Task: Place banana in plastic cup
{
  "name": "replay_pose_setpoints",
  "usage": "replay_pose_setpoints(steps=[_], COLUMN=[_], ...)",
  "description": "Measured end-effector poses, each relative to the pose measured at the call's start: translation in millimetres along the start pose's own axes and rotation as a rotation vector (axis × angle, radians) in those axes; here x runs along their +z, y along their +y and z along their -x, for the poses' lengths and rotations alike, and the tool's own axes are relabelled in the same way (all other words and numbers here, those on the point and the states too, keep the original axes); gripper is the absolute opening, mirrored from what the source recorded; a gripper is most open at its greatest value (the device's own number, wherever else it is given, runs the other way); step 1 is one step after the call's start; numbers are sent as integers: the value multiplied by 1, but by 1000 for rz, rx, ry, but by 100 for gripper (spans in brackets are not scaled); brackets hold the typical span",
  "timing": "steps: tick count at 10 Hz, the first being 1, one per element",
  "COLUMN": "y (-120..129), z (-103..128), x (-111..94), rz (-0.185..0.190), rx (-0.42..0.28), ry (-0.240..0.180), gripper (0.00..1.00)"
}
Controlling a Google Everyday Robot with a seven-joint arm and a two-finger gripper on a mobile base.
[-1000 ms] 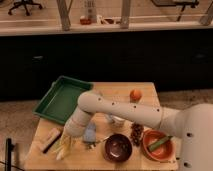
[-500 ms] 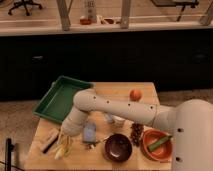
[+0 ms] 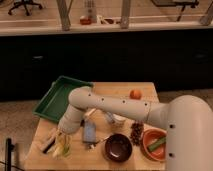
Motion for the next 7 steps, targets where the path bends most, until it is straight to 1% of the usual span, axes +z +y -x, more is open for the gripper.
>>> replay_pose_setpoints(steps=[2, 4, 5, 6, 7], y=[-2, -3, -3, -3, -3], z=[-2, -3, -3, -3, -4], x=[1, 0, 0, 1, 1], rz=[10, 18, 17, 19, 20], rx=[1, 3, 4, 4, 5], ry=[0, -4, -5, -9, -12], gripper=[19, 42, 49, 61, 71])
